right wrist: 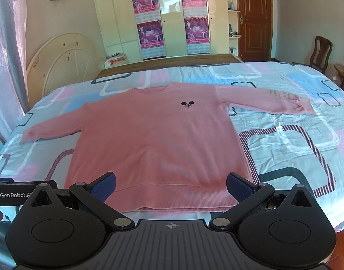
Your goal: Fold small clothes
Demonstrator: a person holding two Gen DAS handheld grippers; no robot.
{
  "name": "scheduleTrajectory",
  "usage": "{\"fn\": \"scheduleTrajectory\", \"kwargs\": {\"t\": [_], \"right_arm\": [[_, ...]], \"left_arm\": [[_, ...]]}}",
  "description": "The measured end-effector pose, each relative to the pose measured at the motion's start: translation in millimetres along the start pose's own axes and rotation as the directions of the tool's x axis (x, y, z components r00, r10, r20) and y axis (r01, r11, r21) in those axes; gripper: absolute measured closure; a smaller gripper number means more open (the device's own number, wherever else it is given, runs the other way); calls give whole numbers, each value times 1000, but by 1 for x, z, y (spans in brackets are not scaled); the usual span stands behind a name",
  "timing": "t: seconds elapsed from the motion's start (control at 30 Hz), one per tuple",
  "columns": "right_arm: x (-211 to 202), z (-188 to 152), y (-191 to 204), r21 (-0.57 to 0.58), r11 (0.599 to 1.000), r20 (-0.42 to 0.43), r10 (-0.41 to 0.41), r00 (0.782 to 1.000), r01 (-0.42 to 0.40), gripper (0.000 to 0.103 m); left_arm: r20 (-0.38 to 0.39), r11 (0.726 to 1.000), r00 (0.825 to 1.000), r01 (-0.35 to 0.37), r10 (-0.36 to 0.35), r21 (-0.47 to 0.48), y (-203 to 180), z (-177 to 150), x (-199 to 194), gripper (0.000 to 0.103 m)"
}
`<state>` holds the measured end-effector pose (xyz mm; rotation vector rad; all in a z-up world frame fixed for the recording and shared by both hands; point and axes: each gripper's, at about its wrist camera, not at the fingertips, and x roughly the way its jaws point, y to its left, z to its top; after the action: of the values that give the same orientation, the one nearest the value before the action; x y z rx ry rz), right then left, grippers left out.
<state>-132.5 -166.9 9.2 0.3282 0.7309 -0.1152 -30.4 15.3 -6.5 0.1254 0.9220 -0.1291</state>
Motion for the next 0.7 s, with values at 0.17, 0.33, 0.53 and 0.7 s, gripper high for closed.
{"fn": "scheduleTrajectory", "kwargs": {"t": [0.17, 0.33, 0.53, 0.7], "right_arm": [[3, 1, 1, -2, 1000, -5, -1, 1000, 1, 0], [2, 1, 2, -4, 1000, -5, -3, 1000, 3, 0], [4, 4, 1, -5, 1000, -9, -3, 1000, 3, 0], [5, 4, 1, -2, 1000, -7, -5, 1000, 5, 0]], "left_arm": [[1, 1000, 1000, 1, -1, -2, 0, 1, 1, 1], [0, 1000, 1000, 2, -2, -3, 0, 1, 2, 1], [0, 1000, 1000, 2, -2, -1, 0, 3, 3, 1], [-4, 1000, 1000, 1, -1, 0, -2, 4, 5, 1]]}}
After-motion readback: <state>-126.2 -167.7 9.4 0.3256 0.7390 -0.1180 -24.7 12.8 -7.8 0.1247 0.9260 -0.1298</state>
